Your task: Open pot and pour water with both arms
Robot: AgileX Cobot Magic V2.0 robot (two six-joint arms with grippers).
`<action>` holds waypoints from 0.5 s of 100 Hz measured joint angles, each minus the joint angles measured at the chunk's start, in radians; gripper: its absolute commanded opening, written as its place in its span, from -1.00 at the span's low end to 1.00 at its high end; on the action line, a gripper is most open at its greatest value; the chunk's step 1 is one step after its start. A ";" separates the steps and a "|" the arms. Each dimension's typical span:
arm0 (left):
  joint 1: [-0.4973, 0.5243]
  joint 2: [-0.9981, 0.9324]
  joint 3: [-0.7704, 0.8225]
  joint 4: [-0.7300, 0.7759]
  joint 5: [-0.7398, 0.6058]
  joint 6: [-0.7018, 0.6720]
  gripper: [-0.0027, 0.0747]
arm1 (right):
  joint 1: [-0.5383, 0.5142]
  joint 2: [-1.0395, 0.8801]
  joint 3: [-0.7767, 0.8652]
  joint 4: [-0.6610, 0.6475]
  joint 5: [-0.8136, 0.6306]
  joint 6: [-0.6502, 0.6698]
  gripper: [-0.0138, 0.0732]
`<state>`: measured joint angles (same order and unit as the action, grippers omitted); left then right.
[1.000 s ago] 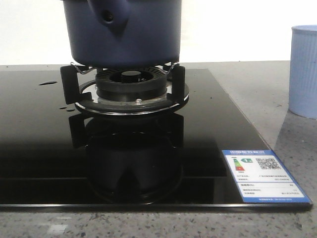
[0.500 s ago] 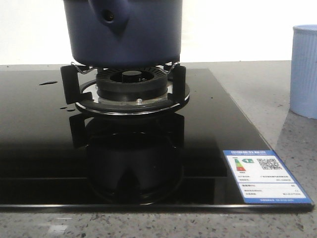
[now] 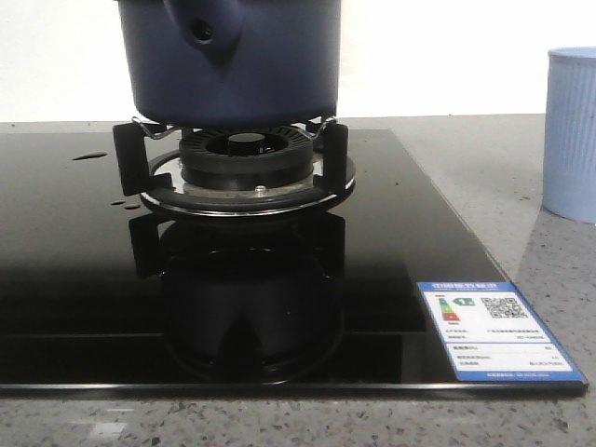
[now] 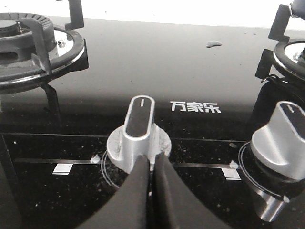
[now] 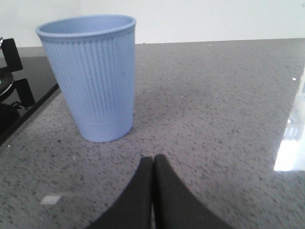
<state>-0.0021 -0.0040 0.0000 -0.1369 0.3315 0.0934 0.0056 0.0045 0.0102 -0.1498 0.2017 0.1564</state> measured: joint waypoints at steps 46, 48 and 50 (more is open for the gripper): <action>0.000 0.000 0.000 -0.004 0.000 0.000 -0.98 | -0.018 -0.014 -0.002 0.026 0.125 -0.009 -0.84; 0.000 0.000 0.000 -0.004 0.000 0.000 -0.98 | -0.018 -0.014 -0.002 0.027 0.125 -0.009 -0.84; 0.000 0.000 0.000 -0.004 0.000 0.000 -0.98 | -0.018 -0.014 -0.002 0.027 0.125 -0.009 -0.84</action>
<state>-0.0021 -0.0040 0.0000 -0.1405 0.3315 0.0934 -0.0121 -0.0099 0.0085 -0.1230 0.3264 0.1478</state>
